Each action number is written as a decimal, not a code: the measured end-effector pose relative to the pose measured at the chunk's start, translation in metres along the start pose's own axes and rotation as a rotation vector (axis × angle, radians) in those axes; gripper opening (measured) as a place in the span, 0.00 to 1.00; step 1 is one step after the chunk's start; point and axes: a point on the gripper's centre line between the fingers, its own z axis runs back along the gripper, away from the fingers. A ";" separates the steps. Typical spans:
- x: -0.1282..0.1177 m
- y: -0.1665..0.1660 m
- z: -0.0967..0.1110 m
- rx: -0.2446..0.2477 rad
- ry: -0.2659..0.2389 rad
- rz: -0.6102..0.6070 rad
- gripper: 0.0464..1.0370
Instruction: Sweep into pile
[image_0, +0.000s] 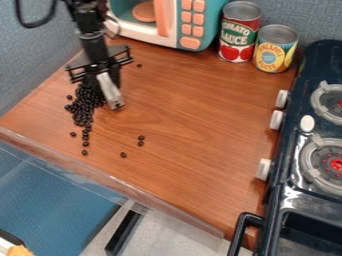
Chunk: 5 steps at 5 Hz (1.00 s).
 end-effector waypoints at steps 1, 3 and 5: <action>-0.005 0.017 0.017 -0.016 -0.036 0.004 0.34; -0.016 0.013 0.017 -0.048 -0.004 -0.011 0.34; -0.082 -0.079 0.040 -0.122 -0.028 -0.379 0.34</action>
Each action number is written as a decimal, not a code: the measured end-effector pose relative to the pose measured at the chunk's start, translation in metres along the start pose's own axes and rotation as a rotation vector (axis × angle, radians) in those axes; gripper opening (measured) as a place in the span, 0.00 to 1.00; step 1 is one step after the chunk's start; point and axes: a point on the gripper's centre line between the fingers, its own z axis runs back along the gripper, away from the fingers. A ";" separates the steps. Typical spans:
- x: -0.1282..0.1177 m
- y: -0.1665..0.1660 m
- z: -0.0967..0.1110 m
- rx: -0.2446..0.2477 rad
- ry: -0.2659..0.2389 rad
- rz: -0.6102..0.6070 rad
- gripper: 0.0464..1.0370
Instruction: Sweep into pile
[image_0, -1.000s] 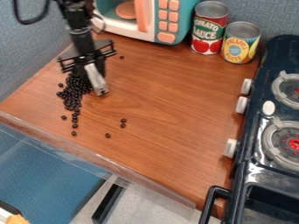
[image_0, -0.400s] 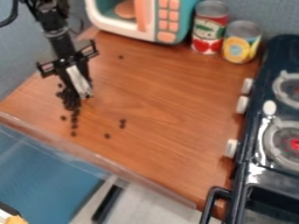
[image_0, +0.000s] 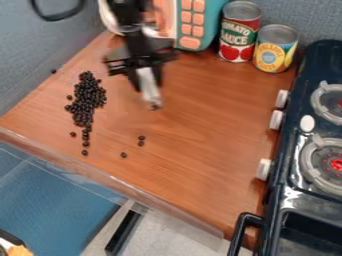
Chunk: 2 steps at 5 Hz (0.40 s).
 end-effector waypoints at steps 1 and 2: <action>-0.024 -0.027 -0.004 -0.012 0.024 -0.125 0.34; -0.047 -0.038 -0.010 0.017 0.045 -0.305 0.34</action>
